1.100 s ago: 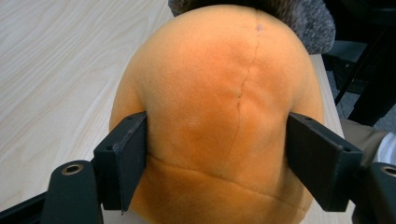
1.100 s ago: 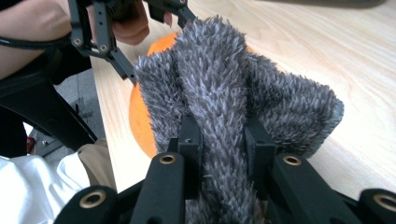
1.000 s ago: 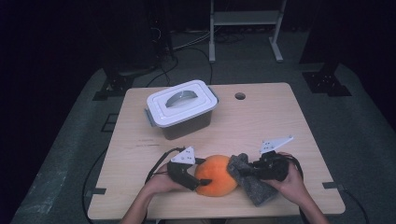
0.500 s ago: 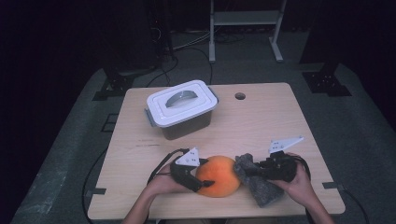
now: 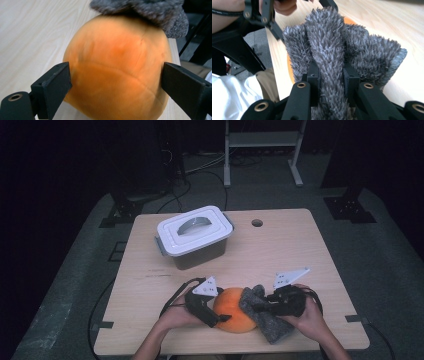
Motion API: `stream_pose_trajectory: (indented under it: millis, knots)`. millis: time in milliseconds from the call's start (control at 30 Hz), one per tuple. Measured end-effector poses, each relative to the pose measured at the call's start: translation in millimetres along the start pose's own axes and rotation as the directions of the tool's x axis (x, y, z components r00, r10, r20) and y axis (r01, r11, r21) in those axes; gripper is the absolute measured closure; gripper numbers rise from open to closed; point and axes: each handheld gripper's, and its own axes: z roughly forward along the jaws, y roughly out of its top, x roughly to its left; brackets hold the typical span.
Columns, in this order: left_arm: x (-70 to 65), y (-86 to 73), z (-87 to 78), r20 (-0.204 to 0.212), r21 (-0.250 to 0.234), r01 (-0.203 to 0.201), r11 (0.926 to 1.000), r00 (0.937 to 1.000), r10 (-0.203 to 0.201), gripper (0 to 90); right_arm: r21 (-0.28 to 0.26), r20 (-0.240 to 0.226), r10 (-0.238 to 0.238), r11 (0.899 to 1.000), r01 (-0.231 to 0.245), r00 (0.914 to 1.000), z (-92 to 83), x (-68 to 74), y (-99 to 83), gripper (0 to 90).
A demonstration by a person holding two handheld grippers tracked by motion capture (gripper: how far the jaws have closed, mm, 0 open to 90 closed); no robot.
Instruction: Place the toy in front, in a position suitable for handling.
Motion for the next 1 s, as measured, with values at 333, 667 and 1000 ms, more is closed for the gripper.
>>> stream_pose_trajectory:
  millis: [333,667,1000]
  knots:
    - [-19.1,19.6,6.5,-0.044,-0.003,-0.062,0.9981,0.9971,0.062,23.5,-0.031,0.008,-0.039,0.999,0.04,0.9992,-17.3,9.6,21.4,73.7]
    - [-5.8,10.1,6.2,0.002,0.004,0.027,0.9996,0.9996,-0.027,6.0,0.009,0.0,-0.048,0.999,0.048,0.9989,-1.8,8.1,23.0,73.5]
    - [-23.8,29.0,3.9,-0.035,-0.059,-0.022,0.998,0.9992,0.02,30.9,-0.014,0.02,-0.09,0.996,0.09,0.9957,-20.8,17.1,38.1,73.4]
